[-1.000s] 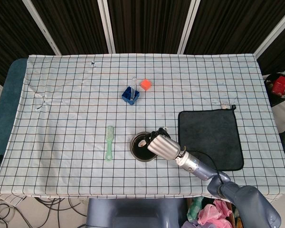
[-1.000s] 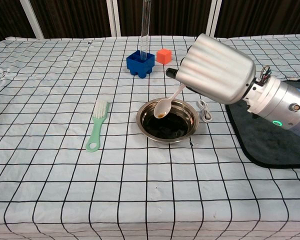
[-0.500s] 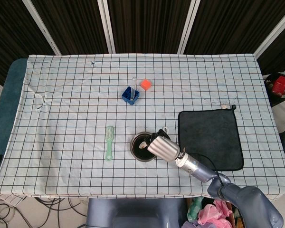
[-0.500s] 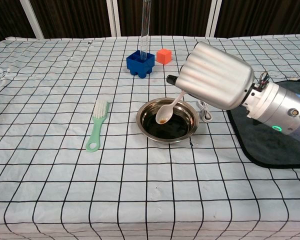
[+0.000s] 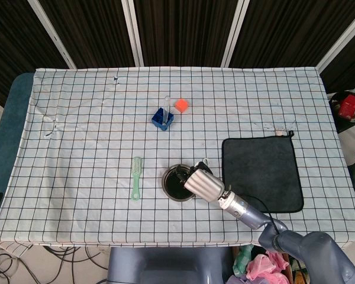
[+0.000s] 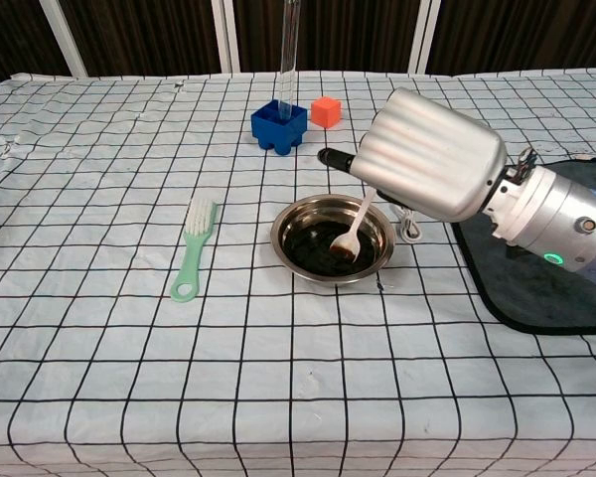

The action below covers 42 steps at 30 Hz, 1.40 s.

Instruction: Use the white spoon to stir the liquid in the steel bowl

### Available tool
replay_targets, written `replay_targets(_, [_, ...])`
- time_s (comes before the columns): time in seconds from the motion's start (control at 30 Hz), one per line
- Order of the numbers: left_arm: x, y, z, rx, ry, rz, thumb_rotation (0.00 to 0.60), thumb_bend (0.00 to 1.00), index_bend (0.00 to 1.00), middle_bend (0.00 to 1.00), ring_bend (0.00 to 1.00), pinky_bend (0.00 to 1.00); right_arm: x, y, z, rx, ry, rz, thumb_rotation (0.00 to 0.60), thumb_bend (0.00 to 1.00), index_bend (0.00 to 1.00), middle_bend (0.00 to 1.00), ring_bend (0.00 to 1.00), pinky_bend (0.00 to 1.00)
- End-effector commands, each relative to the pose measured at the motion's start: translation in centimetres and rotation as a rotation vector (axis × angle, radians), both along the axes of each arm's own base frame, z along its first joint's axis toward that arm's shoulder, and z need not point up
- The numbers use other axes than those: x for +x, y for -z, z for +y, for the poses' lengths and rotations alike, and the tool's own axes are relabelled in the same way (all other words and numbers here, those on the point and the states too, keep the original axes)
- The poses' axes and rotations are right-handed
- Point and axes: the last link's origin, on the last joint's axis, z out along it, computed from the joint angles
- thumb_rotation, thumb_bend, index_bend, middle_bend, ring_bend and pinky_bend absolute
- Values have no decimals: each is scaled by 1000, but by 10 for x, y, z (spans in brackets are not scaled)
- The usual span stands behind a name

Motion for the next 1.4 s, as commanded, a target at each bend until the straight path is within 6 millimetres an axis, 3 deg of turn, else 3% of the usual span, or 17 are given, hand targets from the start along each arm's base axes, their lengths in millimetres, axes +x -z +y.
replay_targets(0.03, [0, 0, 0, 0, 0, 1, 600, 244, 97, 27, 0, 0, 1, -3, -1, -7, -2, -6, 600, 237, 285, 841, 1000, 1000])
replay_targets(0.17, [-1, 0, 1, -2, -1, 1, 600, 244, 97, 26, 0, 0, 2, -17, -5, -40, 0, -32, 600, 238, 240, 840, 1000, 1000])
replay_targets(0.37, [0, 2, 1, -10, -2, 0, 600, 245, 97, 26, 0, 0, -19, -77, -21, -167, 86, -92, 600, 237, 199, 781, 959, 977])
replay_targets(0.43, [0, 2, 1, -12, -1, 0, 600, 244, 97, 27, 0, 0, -28, -93, -24, -183, 148, -124, 600, 237, 183, 717, 902, 917])
replay_targets(0.5, [1, 2, 0, -12, 1, 1, 600, 245, 97, 27, 0, 0, -35, -106, -25, -180, 210, -166, 600, 237, 165, 589, 801, 787])
replay_targets(0.6, [2, 2, -1, -7, 3, 1, 600, 245, 97, 27, 0, 0, -53, -130, -22, -116, 391, -327, 600, 237, 144, 383, 626, 590])
replay_targets(0.7, [2, 1, -2, 1, 6, 2, 600, 245, 97, 27, 0, 0, -75, -151, -10, 8, 600, -521, 600, 231, 115, 236, 481, 480])
replay_targets(0.87, [2, 0, -2, 0, 6, 2, 600, 244, 97, 27, 0, 0, -112, -189, 17, 95, 810, -715, 600, 198, 86, 129, 350, 375])
replay_targets(1.0, [2, 0, -2, -2, 16, -2, 600, 244, 97, 26, 0, 0, -145, -202, 42, 104, 929, -688, 600, 178, 57, 89, 291, 326])
replay_targets(1.13, [1, 1, 0, -16, 22, -1, 600, 230, 97, 25, 0, 0, -165, -205, 62, 90, 982, -582, 600, 174, 55, 87, 285, 324])
replay_targets(1.4, [-1, 1, 2, -33, 37, -6, 600, 218, 97, 25, 0, 0, -173, -193, 86, 87, 967, -544, 600, 174, 48, 87, 284, 324])
